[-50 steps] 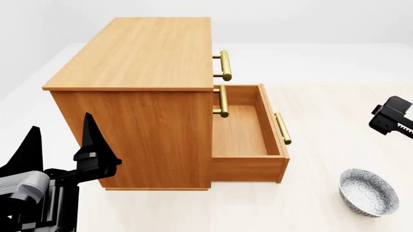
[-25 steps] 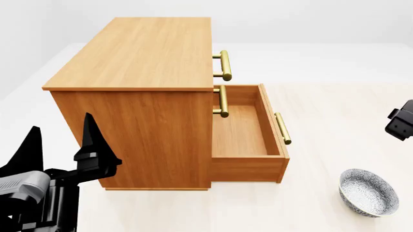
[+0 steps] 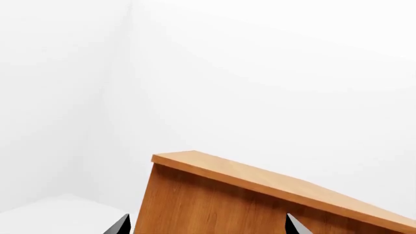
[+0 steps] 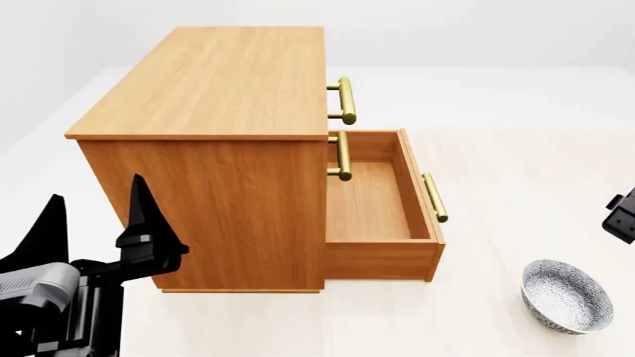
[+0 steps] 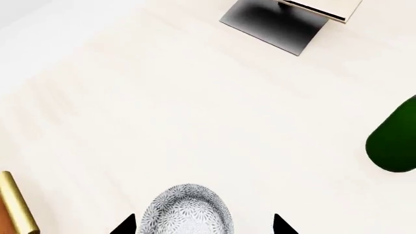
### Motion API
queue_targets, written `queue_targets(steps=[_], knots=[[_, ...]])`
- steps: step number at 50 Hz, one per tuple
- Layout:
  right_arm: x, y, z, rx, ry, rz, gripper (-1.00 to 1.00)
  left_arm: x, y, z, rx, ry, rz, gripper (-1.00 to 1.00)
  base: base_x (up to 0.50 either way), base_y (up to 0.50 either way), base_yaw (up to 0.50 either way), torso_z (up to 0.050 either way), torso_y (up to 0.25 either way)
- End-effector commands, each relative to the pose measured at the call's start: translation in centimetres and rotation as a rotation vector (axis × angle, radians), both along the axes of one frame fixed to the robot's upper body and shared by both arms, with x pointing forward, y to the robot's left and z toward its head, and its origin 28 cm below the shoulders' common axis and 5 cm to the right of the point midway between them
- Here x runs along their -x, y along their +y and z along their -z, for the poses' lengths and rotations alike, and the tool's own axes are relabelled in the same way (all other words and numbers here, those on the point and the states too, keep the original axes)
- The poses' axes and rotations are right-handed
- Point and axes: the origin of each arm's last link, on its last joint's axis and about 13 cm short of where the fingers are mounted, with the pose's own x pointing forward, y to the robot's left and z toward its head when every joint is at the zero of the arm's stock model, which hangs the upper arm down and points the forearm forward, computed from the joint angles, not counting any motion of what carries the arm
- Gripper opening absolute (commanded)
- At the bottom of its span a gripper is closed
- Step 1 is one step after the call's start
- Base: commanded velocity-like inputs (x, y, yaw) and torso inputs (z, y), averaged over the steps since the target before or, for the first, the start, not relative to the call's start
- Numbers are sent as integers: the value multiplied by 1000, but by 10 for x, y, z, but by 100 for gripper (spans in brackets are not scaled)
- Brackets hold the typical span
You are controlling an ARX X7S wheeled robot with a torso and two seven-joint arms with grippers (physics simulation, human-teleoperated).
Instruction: Put the bowl on top of the cabinet.
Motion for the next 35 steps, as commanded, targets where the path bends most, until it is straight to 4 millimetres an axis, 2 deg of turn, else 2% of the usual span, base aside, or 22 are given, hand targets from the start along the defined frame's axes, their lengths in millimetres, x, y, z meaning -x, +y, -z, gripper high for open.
queue_targets(steps=[1,15,35], knots=[[9,-2,11,-12,24,32,100,0,0,1,-1,1,1,100,0,0,0,0,0],[15,-3,13,-11,33,54,100,1,-1,0,-2,1,3,100,0,0,0,0,0],[3,-4,29,-10,53,86,100,0,0,0,-1,1,4,100,0,0,0,0,0]])
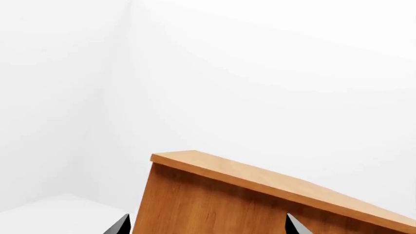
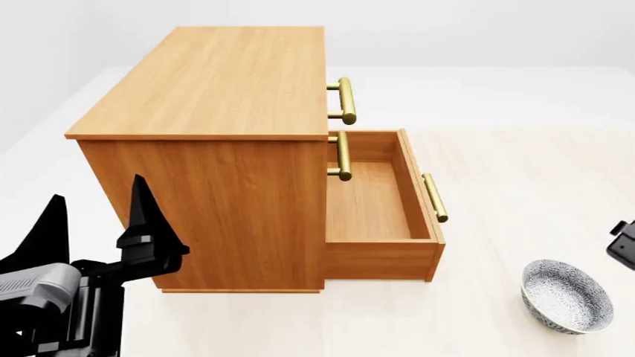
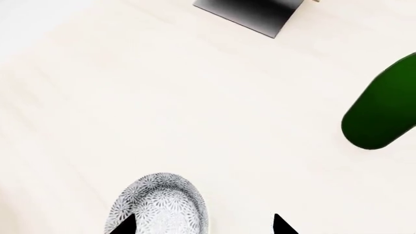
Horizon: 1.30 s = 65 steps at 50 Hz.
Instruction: Put the bowl on top of the cabinet.
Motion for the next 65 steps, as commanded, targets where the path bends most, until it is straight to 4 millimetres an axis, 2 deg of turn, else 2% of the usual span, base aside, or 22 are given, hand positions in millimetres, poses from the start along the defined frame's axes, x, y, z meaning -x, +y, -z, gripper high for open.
queue_targets(steps=[1,11,33,65], knots=[[-6,0,10,-4,10,28,100,0,0,0,1,0,0,100,0,0,0,0,0],[-13,0,22,-10,34,41,100,-1,0,1,2,3,1,100,0,0,0,0,0],[-26,8,35,-18,69,8,100,0,0,0,3,3,1,100,0,0,0,0,0],[-27,7,55,-42,97,40,100,0,0,0,3,6,1,100,0,0,0,0,0]])
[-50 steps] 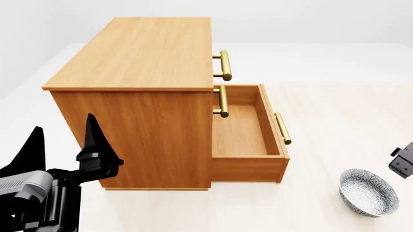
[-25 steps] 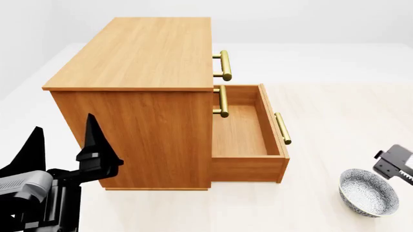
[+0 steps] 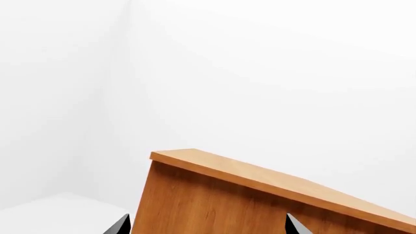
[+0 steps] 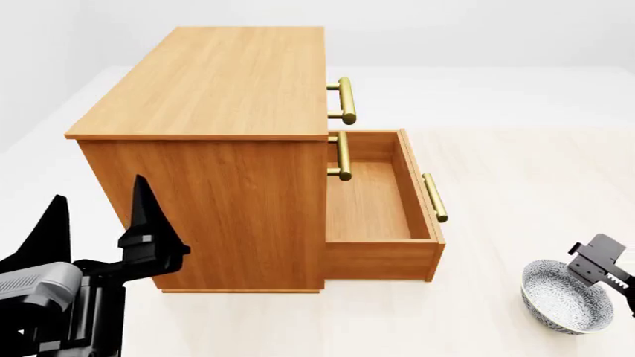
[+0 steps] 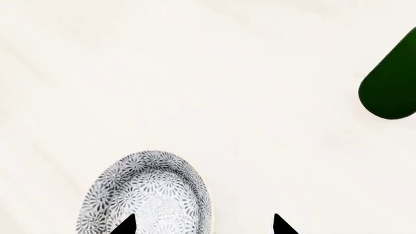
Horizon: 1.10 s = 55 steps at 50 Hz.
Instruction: Put the bowl on top of the cabinet.
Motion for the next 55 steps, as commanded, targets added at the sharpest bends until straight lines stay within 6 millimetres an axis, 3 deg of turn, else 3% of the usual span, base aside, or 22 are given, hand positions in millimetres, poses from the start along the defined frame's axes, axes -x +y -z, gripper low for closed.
queue_targets(steps=[1,55], knots=[[-2,1,8,-11,9,7,100,0,0,0,0,1,-1,100,0,0,0,0,0],[-6,3,38,-46,10,57,100,0,0,0,1,2,1,100,0,0,0,0,0]])
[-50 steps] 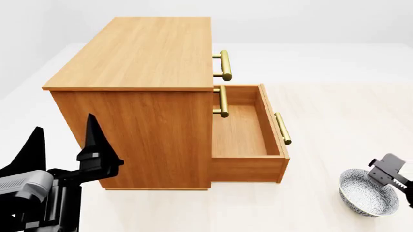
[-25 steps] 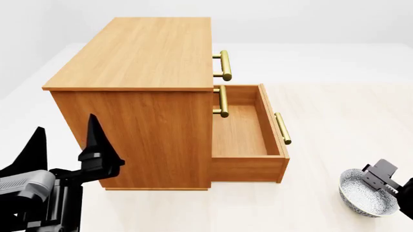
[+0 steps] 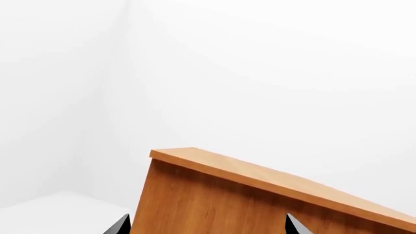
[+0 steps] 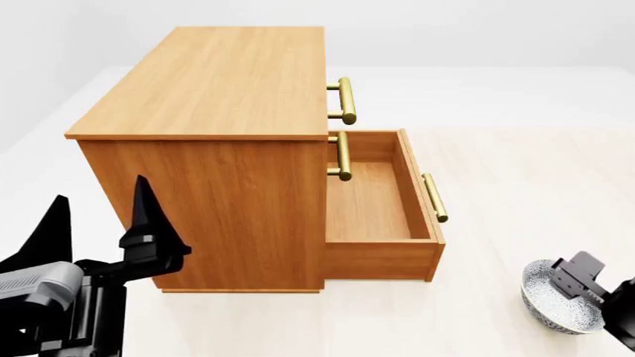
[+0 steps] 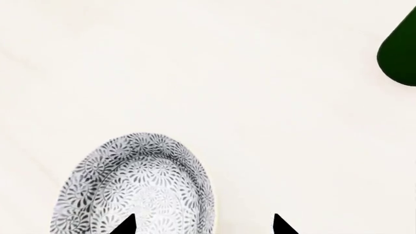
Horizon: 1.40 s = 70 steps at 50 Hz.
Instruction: Put the bowl on top of the cabinet.
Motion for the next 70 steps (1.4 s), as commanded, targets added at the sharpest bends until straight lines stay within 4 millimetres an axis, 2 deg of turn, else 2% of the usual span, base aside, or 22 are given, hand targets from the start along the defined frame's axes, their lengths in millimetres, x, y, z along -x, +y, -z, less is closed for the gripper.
queue_targets(steps=[1,19,27,44,70], knots=[[1,0,3,-2,2,15,100,0,0,-1,1,-1,0,100,0,0,0,0,0],[-2,1,9,-8,15,8,100,0,1,-1,2,-5,-3,100,0,0,0,0,0],[-6,2,20,-13,33,13,100,0,1,0,3,-4,-2,100,0,0,0,0,0],[-9,4,27,-24,42,6,100,0,1,0,4,-4,-2,100,0,0,0,0,0],[-4,6,39,-46,57,0,100,1,0,-1,1,-4,-1,100,0,0,0,0,0]])
